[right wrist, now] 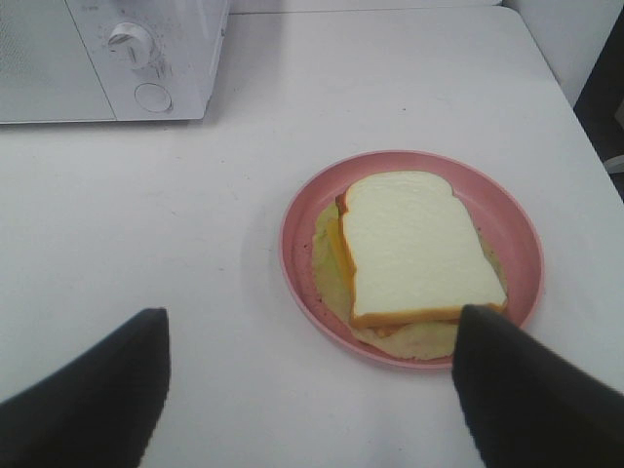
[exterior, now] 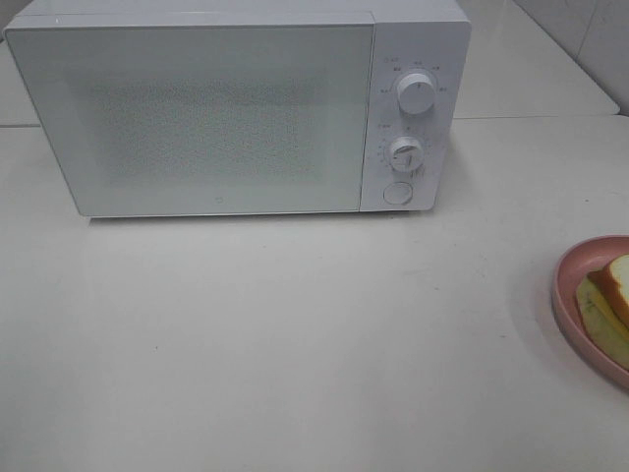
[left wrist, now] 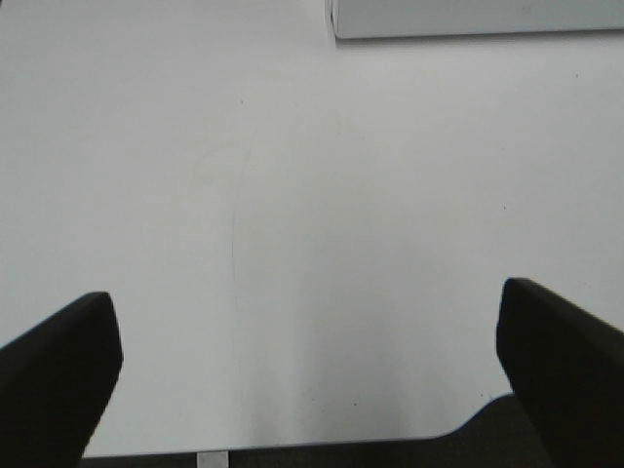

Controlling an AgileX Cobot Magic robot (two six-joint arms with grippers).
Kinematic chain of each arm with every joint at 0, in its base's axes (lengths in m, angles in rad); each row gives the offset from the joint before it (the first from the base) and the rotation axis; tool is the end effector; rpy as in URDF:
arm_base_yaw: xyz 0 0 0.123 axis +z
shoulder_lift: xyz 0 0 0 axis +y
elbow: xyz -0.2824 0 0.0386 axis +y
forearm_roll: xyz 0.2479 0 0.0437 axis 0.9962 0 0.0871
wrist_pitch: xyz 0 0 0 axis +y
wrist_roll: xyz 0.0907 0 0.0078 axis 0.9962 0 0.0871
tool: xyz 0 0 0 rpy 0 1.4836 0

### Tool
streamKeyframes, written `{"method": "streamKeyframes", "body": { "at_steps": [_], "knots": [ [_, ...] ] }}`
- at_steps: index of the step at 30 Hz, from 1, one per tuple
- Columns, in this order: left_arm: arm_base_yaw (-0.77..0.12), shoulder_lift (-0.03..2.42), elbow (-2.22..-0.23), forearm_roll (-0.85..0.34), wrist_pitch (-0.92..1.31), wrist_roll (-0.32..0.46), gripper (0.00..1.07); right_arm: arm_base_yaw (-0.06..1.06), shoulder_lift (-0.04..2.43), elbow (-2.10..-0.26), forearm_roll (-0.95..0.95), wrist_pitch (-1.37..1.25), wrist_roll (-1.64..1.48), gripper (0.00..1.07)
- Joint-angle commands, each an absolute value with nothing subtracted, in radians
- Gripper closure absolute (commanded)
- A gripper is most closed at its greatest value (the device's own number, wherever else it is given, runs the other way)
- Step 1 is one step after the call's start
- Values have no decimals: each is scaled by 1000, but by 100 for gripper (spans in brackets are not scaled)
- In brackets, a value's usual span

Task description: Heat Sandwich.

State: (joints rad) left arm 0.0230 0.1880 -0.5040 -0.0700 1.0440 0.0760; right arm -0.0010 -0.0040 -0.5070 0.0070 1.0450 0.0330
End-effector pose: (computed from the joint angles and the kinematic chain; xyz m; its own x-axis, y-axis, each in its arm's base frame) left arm 0.0248 -0.0049 0.2779 -0.5953 0.0270 -0.8031 0.0498 0.9988 -0.0034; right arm -0.0056 0.0006 0.2804 -0.4320 0.0369 -0.9011 0.0113 0.9993 0.0355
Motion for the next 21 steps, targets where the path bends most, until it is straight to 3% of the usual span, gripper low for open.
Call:
{"method": "streamKeyframes", "body": {
  "at_steps": [1, 6, 21],
  "knots": [
    [26, 86, -494, -76, 1030, 69, 6, 0, -31, -506, 11, 1036, 35, 31],
    [26, -32, -494, -76, 1030, 69, 6, 0, -31, -506, 11, 1036, 35, 31],
    [26, -31, -494, -79, 1030, 69, 6, 0, -22, -506, 11, 1036, 35, 31]
  ]
}}
